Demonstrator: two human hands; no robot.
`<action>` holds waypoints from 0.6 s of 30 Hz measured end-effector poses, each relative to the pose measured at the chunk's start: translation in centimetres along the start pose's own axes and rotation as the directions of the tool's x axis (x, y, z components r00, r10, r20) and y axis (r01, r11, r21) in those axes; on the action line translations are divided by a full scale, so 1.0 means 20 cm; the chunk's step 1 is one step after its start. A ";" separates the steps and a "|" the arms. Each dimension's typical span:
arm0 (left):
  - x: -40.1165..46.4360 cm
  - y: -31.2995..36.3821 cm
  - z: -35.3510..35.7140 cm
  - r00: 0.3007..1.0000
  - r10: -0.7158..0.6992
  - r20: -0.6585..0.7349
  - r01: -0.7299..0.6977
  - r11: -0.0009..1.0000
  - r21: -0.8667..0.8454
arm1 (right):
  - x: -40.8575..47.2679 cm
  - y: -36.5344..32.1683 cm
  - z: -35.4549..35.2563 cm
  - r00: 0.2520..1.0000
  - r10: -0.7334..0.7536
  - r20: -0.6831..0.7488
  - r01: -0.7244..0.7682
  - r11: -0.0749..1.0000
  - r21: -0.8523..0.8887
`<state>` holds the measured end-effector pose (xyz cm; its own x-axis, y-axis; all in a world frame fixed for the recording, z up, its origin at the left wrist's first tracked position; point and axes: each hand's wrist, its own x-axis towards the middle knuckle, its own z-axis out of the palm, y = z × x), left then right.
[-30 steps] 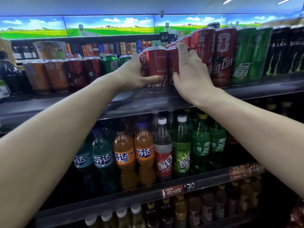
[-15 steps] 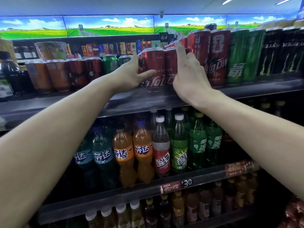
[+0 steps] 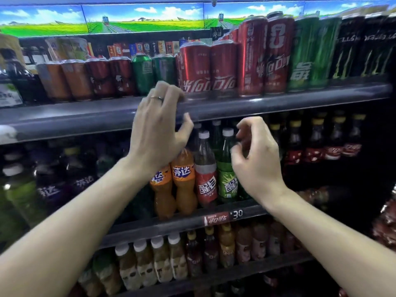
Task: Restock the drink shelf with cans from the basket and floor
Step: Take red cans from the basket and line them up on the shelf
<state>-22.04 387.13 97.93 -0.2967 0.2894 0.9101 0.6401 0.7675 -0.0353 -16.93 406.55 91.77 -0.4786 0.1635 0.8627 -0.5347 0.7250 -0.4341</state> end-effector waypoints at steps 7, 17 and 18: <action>-0.85 0.16 0.22 0.879 -0.054 0.474 0.101 0.992 -0.074 | -0.67 0.12 0.16 0.859 0.304 0.411 -0.342 0.940 0.019; -2.05 0.31 0.34 0.355 -0.343 0.870 0.473 0.868 0.149 | -1.72 0.40 0.31 0.383 0.602 0.700 -0.633 0.723 -0.276; -2.16 0.32 0.35 0.291 -0.359 0.887 0.506 0.845 0.176 | -1.83 0.43 0.31 0.336 0.628 0.701 -0.641 0.698 -0.318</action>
<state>-10.14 383.53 55.58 -0.9446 0.3161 -0.0885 0.2661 0.8951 0.3578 -8.34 402.60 54.82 -0.9855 0.0413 -0.1647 0.1551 0.6142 -0.7737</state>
